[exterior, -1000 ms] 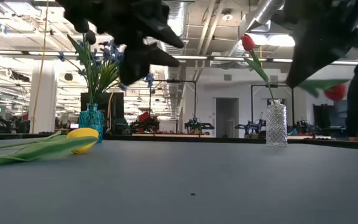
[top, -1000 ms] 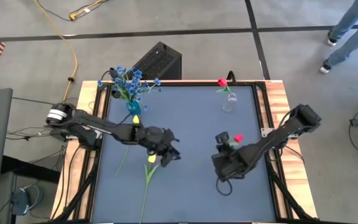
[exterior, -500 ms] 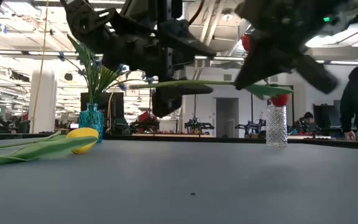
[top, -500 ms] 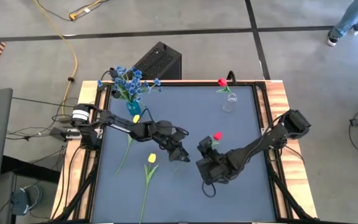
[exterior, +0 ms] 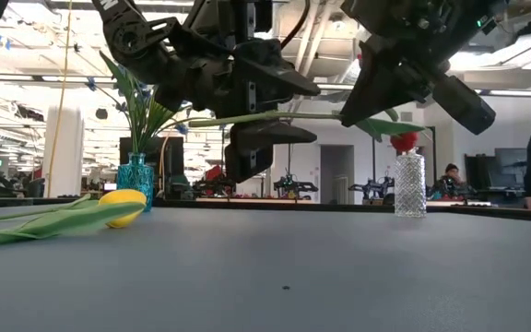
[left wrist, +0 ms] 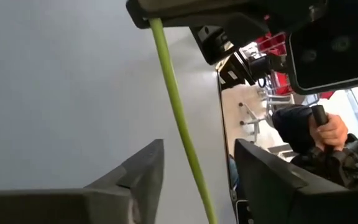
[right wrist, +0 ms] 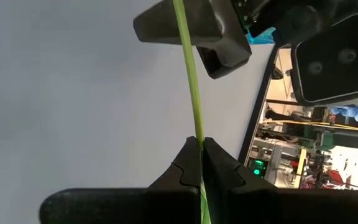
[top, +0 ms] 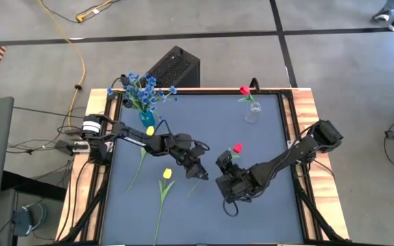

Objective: Sort flowers into vase by color
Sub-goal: Put the red tulip into the transparent vase

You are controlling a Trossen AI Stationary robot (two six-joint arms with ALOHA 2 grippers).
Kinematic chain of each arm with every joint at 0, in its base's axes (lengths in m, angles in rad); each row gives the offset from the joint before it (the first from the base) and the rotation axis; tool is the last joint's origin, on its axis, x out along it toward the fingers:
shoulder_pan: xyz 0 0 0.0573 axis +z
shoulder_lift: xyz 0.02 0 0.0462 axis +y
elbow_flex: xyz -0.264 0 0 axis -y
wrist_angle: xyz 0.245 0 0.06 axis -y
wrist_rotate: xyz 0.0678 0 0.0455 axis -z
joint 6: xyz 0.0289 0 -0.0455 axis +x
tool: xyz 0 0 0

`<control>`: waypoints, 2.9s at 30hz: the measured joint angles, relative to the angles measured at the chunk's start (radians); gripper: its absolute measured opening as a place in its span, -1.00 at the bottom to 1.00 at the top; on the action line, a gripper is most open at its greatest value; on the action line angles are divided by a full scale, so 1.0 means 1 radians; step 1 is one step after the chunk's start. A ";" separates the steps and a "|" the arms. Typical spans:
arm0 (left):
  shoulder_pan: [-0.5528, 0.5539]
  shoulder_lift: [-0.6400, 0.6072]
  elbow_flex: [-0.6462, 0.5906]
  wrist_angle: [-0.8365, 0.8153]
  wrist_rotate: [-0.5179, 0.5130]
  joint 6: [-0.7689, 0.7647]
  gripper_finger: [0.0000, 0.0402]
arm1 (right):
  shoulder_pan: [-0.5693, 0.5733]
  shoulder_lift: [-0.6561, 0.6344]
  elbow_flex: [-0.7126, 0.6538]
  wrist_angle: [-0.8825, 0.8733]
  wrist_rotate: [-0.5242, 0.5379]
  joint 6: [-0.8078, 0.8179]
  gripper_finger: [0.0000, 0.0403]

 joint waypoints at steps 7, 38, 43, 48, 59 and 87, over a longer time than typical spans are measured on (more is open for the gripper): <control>0.000 0.000 0.000 -0.002 -0.028 0.022 -0.70 | 0.000 -0.001 0.000 0.026 -0.002 -0.039 -0.83; -0.072 -0.104 0.000 0.185 -0.364 0.419 -1.00 | 0.173 -0.348 -0.326 0.187 -0.190 0.670 0.04; -0.101 -0.113 0.000 0.325 -0.443 0.537 -1.00 | 0.159 -0.435 -0.582 0.773 -0.189 0.590 0.03; -0.112 -0.114 0.000 0.443 -0.459 0.575 -1.00 | 0.088 -0.418 -0.672 1.158 -0.219 0.451 0.03; -0.112 -0.114 0.000 0.479 -0.479 0.586 -1.00 | -0.098 -0.279 -0.674 1.552 -0.458 0.295 0.03; -0.111 -0.113 0.000 0.494 -0.583 0.685 -1.00 | -0.191 -0.277 -0.624 1.631 -0.507 0.293 -0.66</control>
